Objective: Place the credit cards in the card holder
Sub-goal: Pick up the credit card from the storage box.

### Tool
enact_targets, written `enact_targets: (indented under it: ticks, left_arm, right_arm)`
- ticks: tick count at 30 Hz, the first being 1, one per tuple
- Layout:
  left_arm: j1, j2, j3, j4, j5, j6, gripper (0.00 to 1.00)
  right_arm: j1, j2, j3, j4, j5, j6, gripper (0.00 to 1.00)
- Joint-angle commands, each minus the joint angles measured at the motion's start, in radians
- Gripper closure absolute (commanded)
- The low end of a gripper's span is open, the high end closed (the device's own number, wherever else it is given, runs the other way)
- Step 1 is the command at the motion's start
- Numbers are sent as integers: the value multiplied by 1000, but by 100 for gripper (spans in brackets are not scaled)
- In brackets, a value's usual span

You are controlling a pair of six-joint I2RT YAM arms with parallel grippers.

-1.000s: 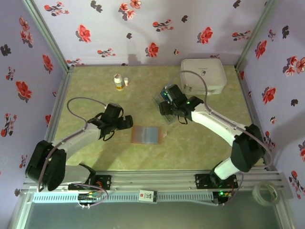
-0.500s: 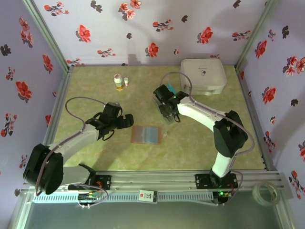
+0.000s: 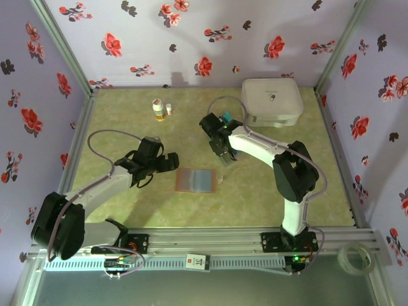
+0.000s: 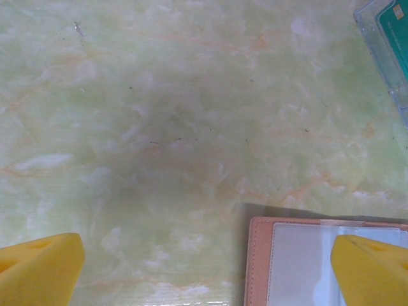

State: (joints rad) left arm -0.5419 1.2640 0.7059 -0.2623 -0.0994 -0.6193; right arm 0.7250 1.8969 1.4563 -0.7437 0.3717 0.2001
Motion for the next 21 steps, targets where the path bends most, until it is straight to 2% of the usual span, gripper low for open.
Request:
enact_targets:
  ticks: [1,13,21]
  left_arm:
    - [8,11,-3,6,14,-1,0]
    - [8,15,-8,11,17,5,0]
    - [8,18,-11,15,16,2,0]
  right_arm:
    - [4,23,31,-36,36,-25,79]
    - [-3,42,38,-39,21,-30,88]
    - [-4,38,58,-58,9,-64,100]
